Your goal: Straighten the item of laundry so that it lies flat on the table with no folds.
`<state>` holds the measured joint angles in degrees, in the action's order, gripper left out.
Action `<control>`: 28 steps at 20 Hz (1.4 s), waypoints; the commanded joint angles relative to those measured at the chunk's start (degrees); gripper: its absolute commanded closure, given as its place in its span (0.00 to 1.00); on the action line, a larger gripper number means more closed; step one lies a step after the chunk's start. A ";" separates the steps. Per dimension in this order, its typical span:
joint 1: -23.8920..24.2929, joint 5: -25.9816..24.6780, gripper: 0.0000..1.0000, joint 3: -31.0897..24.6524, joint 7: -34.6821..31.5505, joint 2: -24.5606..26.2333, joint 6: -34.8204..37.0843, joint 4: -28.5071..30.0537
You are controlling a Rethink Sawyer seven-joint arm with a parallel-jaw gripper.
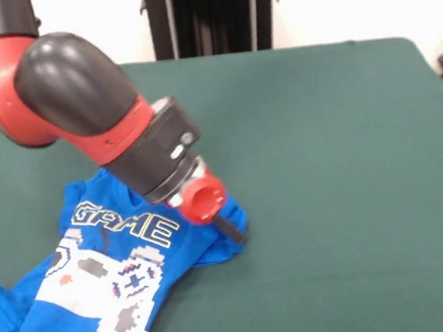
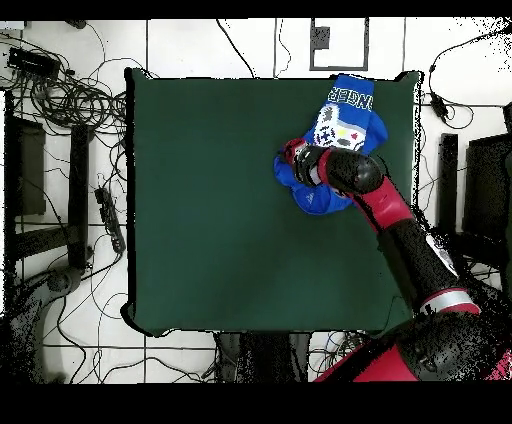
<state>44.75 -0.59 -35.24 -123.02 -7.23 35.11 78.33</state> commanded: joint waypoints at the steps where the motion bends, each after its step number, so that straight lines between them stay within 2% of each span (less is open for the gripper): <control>1: -4.15 -6.36 1.00 -11.47 12.68 2.88 -0.63 14.62; 3: -3.87 -9.63 1.00 -11.43 9.97 0.89 -9.43 16.60; 4: -3.16 -12.64 1.00 -12.01 7.11 0.23 -19.32 18.36; 6: -1.37 -15.52 1.00 -14.32 5.09 0.68 -26.33 20.04; 8: 1.45 -17.78 1.00 -18.34 1.62 3.35 -35.23 22.19; 9: 2.47 -18.30 1.00 -19.90 0.76 4.39 -36.07 22.85; 10: 4.97 -19.01 1.00 -23.82 0.05 8.37 -37.95 23.97; 11: 5.87 -19.44 1.00 -25.29 -0.89 9.69 -38.45 24.52; 12: 8.63 -19.05 1.00 -29.81 -0.37 15.13 -36.60 25.60; 13: 9.75 -18.06 1.00 -31.68 -0.62 17.53 -34.33 26.45; 15: 12.75 -13.15 1.00 -36.52 4.32 25.91 -21.22 27.43; 16: 13.10 -9.72 1.00 -36.92 5.95 26.97 -13.78 27.51; 17: 12.94 -10.64 1.00 -36.14 5.70 25.32 -14.86 27.39; 18: 10.68 -16.73 1.00 -31.07 1.37 16.09 -28.16 26.79; 19: 8.69 -19.06 1.00 -27.18 -2.21 10.04 -37.21 26.30; 20: 4.99 -19.72 1.00 -20.73 -5.50 0.65 -49.76 26.33; 21: 3.66 -19.26 1.00 -18.12 -5.61 -2.80 -54.07 26.47; 22: 3.07 -19.15 1.00 -17.80 -3.61 -3.54 -62.60 26.47; 23: 3.13 -19.50 1.00 -18.23 -2.66 -3.03 -65.43 26.32; 24: 3.78 -20.15 1.00 -19.96 0.99 -0.71 -75.75 26.02; 25: 4.02 -21.41 1.00 -20.51 1.60 0.56 -79.03 25.46; 27: 4.31 -27.81 1.00 -21.49 1.14 6.73 -88.01 21.99; 28: 3.84 -33.71 1.00 -20.98 -2.06 11.36 -89.99 18.19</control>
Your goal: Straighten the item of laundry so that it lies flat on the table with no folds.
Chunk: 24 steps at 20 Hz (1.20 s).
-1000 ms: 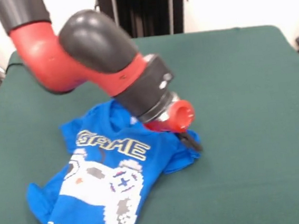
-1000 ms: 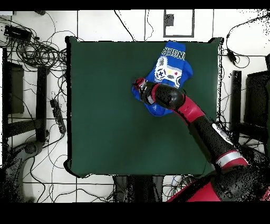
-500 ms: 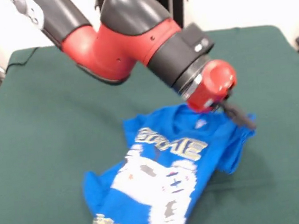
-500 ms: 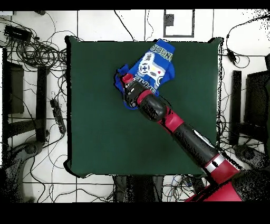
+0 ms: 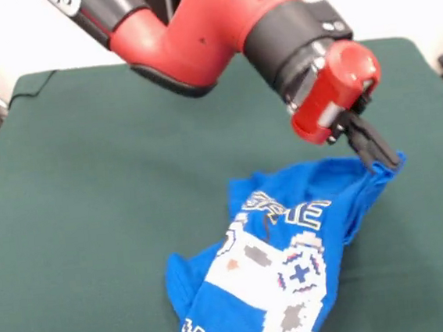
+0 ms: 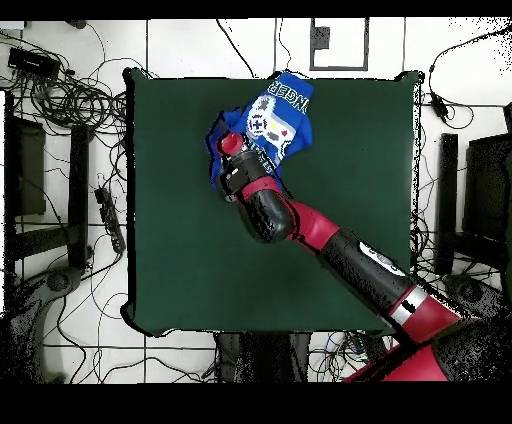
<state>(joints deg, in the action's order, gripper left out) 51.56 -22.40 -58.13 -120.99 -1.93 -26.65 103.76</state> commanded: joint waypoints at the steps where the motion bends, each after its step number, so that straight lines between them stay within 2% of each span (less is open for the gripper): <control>1: -3.67 -15.47 1.00 2.27 -7.50 8.54 -30.44 -10.24; 2: -4.57 -22.31 1.00 2.09 -16.42 13.52 -31.31 -15.71; 4: -6.00 -26.48 1.00 2.24 -24.75 16.21 -35.07 -19.80; 5: -6.22 -29.51 1.00 1.95 -30.49 16.56 -33.91 -20.90; 6: -6.19 -33.06 1.00 2.24 -32.83 14.41 -32.39 -20.90; 9: -5.70 -36.60 1.00 2.76 -37.20 10.24 -30.00 -19.93; 13: -5.48 -44.30 1.00 2.96 -44.83 6.08 -30.05 -21.41; 17: -5.60 -45.98 1.00 4.75 -45.82 2.32 -25.82 -22.10; 19: -5.18 -41.27 1.00 7.14 -37.57 0.21 -22.45 -20.07; 20: -4.92 -35.78 1.00 8.79 -28.34 -2.21 -21.78 -17.72; 21: -5.08 -32.33 1.00 10.19 -23.54 -3.31 -22.00 -16.64; 23: -7.05 -17.05 1.00 17.08 -4.51 -10.17 -26.42 -11.07; 24: -8.98 -12.80 1.00 20.58 -1.52 -13.50 -27.07 -9.51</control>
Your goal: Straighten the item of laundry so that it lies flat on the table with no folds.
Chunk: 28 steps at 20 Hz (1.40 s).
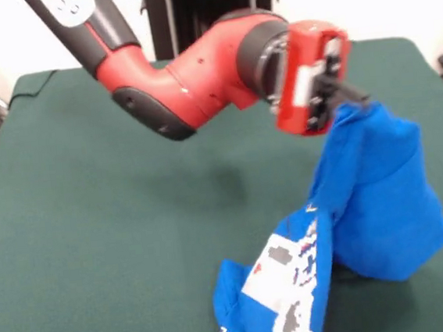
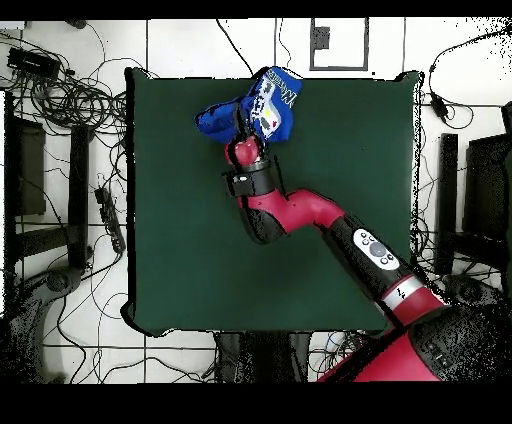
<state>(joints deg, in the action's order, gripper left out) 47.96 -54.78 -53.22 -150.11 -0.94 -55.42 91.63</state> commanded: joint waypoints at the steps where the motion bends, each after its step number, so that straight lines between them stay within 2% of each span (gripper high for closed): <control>1: -7.50 24.89 1.00 19.44 33.86 -16.79 -2.54 4.08; 3: -8.05 19.20 1.00 19.50 26.26 -13.95 -1.80 0.10; 4: -7.82 14.86 1.00 18.64 19.48 -12.72 -0.08 -1.83; 5: -7.92 13.26 1.00 18.51 15.99 -12.59 0.37 -2.50; 8: -6.40 11.69 1.00 17.55 8.04 -15.62 2.15 0.83; 13: -4.18 12.13 1.00 16.93 2.62 -22.83 3.65 7.66; 16: -2.22 16.42 1.00 16.41 1.40 -32.62 6.33 14.17; 17: -2.45 18.04 1.00 17.16 2.26 -34.09 6.28 15.07; 18: -3.11 21.95 1.00 19.47 4.57 -39.75 6.84 17.52; 19: -3.97 23.56 1.00 21.25 6.14 -41.80 6.97 18.17; 20: -6.20 26.95 1.00 25.82 9.78 -46.33 8.03 19.31; 21: -8.06 27.98 1.00 29.01 12.77 -48.54 8.19 19.17; 22: -12.06 33.50 1.00 36.13 18.81 -52.01 8.08 20.05; 23: -14.45 35.78 1.00 40.00 22.37 -53.03 7.24 20.00; 24: -17.93 40.43 1.00 45.38 27.31 -53.76 5.22 20.48; 25: -19.95 42.12 1.00 48.27 28.92 -53.71 4.04 20.31; 26: -21.72 44.28 1.00 50.65 29.22 -53.17 3.50 20.27; 28: -22.85 43.83 1.00 51.90 24.97 -50.30 2.62 19.42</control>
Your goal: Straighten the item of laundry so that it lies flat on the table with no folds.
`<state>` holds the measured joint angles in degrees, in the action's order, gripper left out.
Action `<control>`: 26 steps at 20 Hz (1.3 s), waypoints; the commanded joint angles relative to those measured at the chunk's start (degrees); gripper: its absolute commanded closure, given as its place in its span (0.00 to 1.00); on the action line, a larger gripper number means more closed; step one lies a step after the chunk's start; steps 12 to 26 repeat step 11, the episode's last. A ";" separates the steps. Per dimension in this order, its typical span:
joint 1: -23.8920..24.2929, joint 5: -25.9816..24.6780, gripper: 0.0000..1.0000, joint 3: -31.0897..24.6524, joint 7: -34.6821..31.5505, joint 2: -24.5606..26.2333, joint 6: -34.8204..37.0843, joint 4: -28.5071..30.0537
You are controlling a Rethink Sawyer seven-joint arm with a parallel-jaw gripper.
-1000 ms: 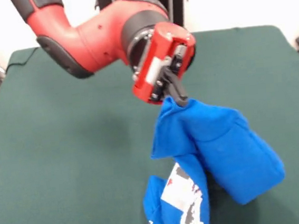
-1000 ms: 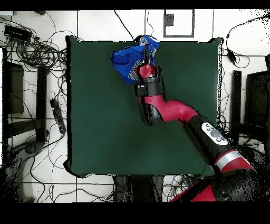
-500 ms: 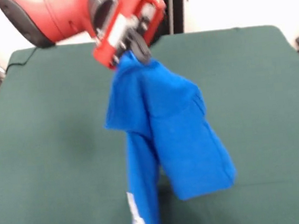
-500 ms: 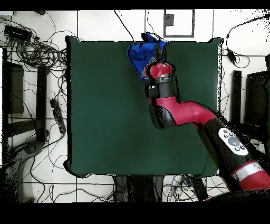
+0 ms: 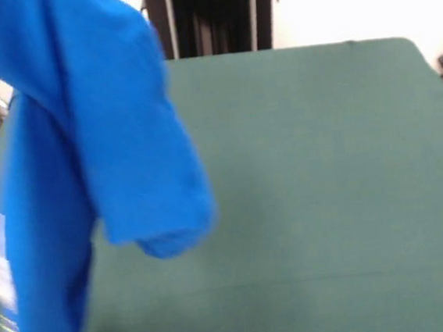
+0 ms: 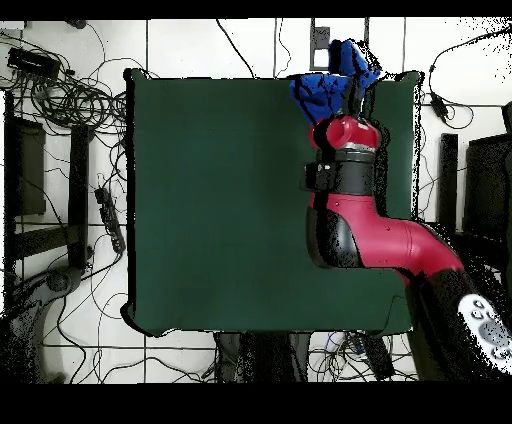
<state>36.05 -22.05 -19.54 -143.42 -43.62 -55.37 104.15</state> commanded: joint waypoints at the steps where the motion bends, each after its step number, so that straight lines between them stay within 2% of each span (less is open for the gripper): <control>1: -11.38 10.30 1.00 18.64 16.38 -6.06 1.77 6.13; 3: -13.89 12.76 1.00 22.22 16.03 -2.59 -0.71 5.72; 4: -16.12 16.95 1.00 25.48 17.52 -0.22 -2.00 6.31; 5: -16.86 18.45 1.00 26.71 16.56 1.23 -3.85 6.52; 6: -13.63 14.77 1.00 22.99 6.07 4.09 -2.86 6.45; 7: -10.43 10.61 1.00 18.85 -2.69 5.73 1.07 5.98; 8: -5.28 2.04 1.00 12.10 -13.08 8.17 3.43 4.54; 9: -4.94 1.30 1.00 11.59 -15.62 10.01 -0.71 3.79; 11: 2.34 -8.01 1.00 0.97 -28.18 12.68 6.08 3.50; 26: 2.34 -8.01 1.00 0.97 -28.18 12.68 6.08 3.50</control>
